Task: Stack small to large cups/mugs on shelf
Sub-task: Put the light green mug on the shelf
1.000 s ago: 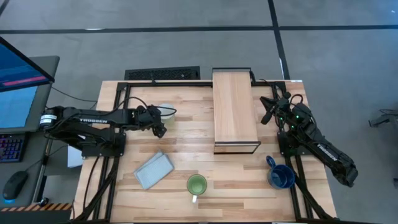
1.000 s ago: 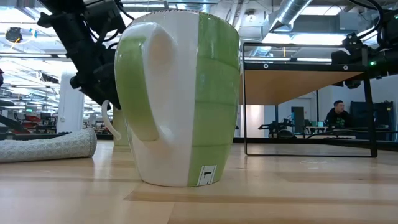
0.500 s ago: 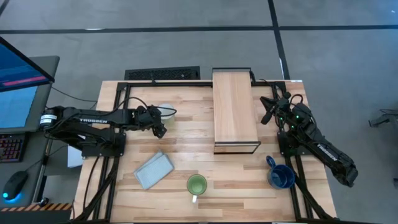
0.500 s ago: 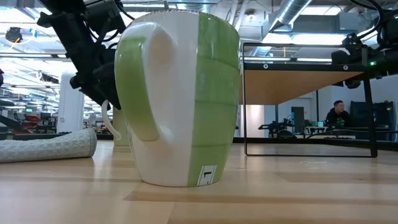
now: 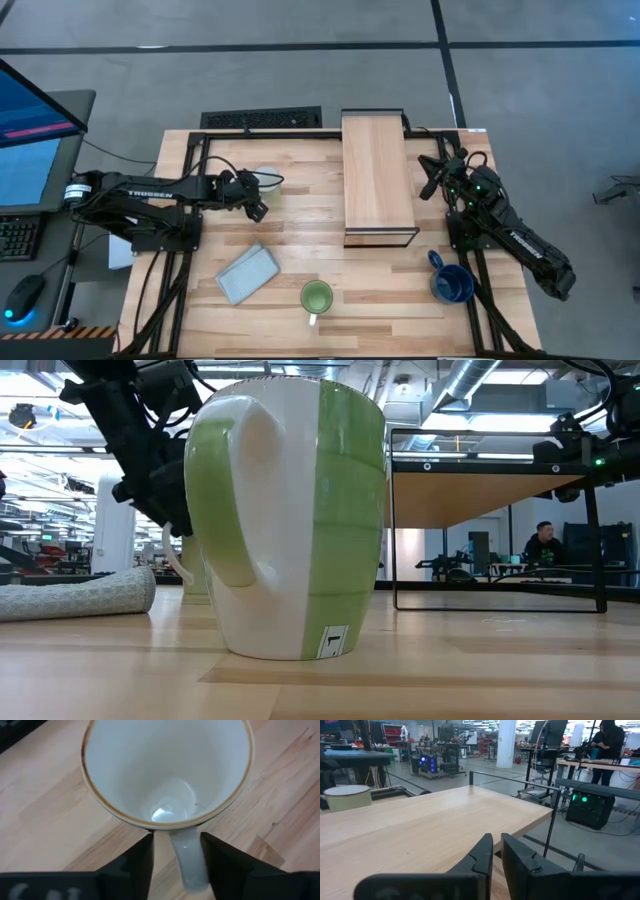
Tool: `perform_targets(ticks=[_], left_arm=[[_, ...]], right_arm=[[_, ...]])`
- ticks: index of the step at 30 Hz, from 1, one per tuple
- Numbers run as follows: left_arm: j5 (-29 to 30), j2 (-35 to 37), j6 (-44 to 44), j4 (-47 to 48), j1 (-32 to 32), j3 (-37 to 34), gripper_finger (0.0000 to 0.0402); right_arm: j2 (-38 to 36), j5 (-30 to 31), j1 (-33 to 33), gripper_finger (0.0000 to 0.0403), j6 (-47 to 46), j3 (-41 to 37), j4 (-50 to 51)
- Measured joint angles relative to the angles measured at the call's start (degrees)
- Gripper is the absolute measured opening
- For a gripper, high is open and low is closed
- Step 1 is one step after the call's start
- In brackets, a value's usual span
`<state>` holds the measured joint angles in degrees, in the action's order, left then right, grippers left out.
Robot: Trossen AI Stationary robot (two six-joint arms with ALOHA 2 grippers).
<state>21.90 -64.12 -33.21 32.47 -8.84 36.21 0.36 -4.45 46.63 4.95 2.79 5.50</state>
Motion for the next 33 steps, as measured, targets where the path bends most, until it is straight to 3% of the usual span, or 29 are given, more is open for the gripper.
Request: perform_targets(ticks=[12, 27, 33], left_arm=[[0.58, 0.0, 2.58, 0.0, 0.0, 0.0, 0.0045], [0.6, 0.0, 10.96, -3.28, -0.39, 0.1, 0.0043], [0.37, -0.02, 15.37, -3.46, -1.69, 3.48, 0.0043]], right_arm=[[0.0, 0.0, 0.0, 0.006, 0.0, 0.0, 0.0], [0.0, 0.0, -0.01, 0.006, 0.0, 0.0, 0.0], [0.0, 0.0, -0.01, 0.006, 0.0, 0.0, 0.0]])
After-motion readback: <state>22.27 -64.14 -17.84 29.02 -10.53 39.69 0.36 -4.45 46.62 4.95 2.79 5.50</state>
